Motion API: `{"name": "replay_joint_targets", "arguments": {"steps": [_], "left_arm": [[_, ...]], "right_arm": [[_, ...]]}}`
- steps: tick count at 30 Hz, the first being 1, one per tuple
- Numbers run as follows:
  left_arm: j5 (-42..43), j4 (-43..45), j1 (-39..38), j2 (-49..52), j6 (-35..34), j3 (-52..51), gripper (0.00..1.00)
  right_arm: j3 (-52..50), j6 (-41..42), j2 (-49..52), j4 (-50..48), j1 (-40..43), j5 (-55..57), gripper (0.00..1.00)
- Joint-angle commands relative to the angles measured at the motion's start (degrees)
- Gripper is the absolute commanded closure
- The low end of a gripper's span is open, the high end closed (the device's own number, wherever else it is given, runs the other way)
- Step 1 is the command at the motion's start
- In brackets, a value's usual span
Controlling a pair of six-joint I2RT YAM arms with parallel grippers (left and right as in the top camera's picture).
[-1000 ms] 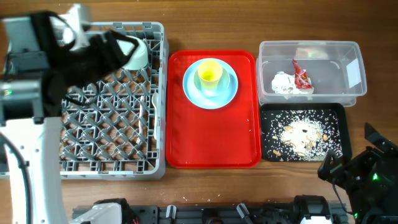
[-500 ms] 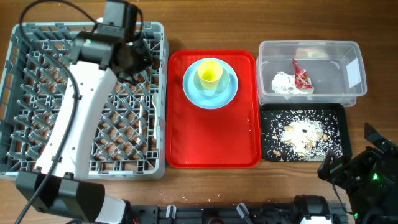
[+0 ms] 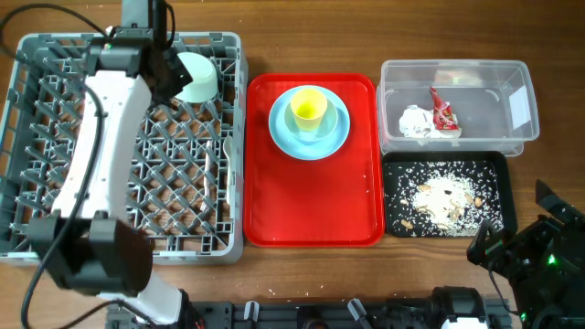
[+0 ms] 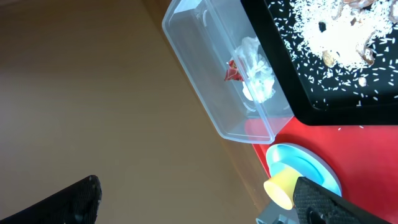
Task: Sort waste into correct bins and load items into the dishwasher rack
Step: 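Carry the green bowl with left gripper and place it upside down in the rack, then move left gripper to the red tray and grasp the yellow cup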
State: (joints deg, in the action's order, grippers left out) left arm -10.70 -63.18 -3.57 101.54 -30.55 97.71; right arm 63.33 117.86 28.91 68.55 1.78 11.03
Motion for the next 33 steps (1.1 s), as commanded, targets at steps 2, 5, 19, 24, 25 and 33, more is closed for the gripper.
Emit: {"name": "replay_joint_targets", "arguments": {"steps": [2,5,19,24,25,33], "left_arm": [[-4.5,1.7,0.6,5.7,-0.4,-0.2,0.94],[-8.3,1.9,1.1,8.0,-0.4,-0.2,0.94],[8.1,10.2,1.5,12.8,8.5,-0.2,0.92],[15.2,7.3,2.1,11.8,12.7,-0.2,0.93],[21.1,7.3,2.7,11.0,15.6,-0.2,0.91],[26.8,-3.5,10.0,4.7,16.4,-0.2,0.96]], "right_arm": [[-0.2,0.8,-0.2,-0.1,0.1,1.0,0.00],[-0.2,0.8,-0.2,-0.1,0.1,1.0,0.00],[-0.2,0.8,-0.2,-0.1,0.1,1.0,0.00],[-0.2,0.8,-0.2,-0.1,0.1,1.0,0.00],[-0.2,0.8,-0.2,-0.1,0.1,1.0,0.00],[-0.2,0.8,-0.2,-0.1,0.1,1.0,0.00]]}}
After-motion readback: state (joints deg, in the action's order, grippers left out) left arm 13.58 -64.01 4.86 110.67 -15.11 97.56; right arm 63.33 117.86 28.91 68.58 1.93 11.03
